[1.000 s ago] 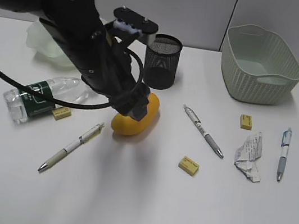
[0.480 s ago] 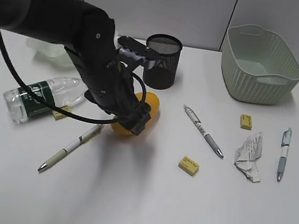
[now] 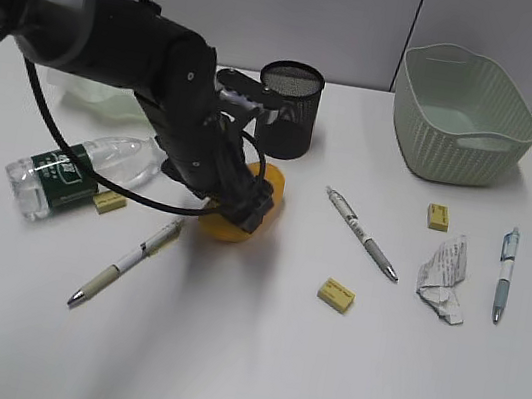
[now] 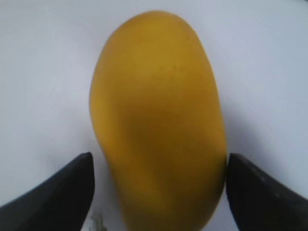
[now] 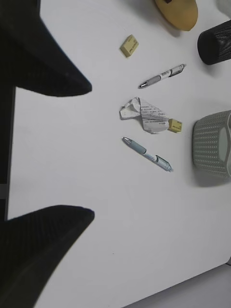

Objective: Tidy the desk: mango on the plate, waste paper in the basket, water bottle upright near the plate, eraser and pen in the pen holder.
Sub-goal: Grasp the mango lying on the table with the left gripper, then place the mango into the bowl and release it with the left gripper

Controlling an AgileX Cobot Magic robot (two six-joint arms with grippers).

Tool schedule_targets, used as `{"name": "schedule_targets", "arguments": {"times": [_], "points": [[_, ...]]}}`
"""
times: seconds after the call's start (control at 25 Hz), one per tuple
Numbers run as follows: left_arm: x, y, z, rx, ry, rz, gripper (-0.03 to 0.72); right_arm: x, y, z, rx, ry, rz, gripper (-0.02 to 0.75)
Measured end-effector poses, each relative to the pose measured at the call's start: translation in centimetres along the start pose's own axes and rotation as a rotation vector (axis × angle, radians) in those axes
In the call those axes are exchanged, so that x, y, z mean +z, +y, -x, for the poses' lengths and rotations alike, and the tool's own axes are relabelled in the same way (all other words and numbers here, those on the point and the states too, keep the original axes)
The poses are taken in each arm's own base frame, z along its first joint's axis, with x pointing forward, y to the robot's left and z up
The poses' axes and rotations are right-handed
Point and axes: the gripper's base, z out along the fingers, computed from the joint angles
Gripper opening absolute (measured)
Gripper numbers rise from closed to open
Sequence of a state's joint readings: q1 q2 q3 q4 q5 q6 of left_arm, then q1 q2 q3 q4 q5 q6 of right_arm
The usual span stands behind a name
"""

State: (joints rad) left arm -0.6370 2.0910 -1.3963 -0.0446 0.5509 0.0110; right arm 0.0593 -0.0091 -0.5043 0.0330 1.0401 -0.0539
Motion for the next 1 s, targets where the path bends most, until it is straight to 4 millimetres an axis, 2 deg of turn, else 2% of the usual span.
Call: {"name": "schedule_targets", "arguments": {"times": [0.12,0.24,0.32,0.52,0.64,0.8,0.88,1.0], "points": [[1.3,0.0,-0.2,-0.001,0.023,0.0,0.641,0.0,0.0,0.0,0.0,0.0,0.0,0.558],[2.1,0.1,-0.5,-0.003,0.037,0.0,0.597,0.0,0.0,0.0,0.0,0.0,0.0,0.558],[2.1,0.1,-0.4,-0.003,0.03,0.001,0.545,0.0,0.0,0.0,0.0,0.0,0.0,0.558],[1.9,0.0,-0.4,-0.003,0.045,-0.001,0.544,0.0,0.0,0.0,0.0,0.0,0.0,0.558],[0.4,0.0,-0.1,-0.002,0.052,-0.002,0.544,0.0,0.0,0.0,0.0,0.0,0.0,0.558],[-3.1,0.2,0.9,0.006,0.007,0.008,0.544,0.0,0.0,0.0,0.0,0.0,0.0,0.558],[-4.8,0.9,1.1,-0.001,-0.003,0.02,0.544,0.0,0.0,0.0,0.0,0.0,0.0,0.558],[-7.2,3.4,1.3,-0.052,-0.024,0.049,0.544,0.0,0.0,0.0,0.0,0.0,0.0,0.558]]}}
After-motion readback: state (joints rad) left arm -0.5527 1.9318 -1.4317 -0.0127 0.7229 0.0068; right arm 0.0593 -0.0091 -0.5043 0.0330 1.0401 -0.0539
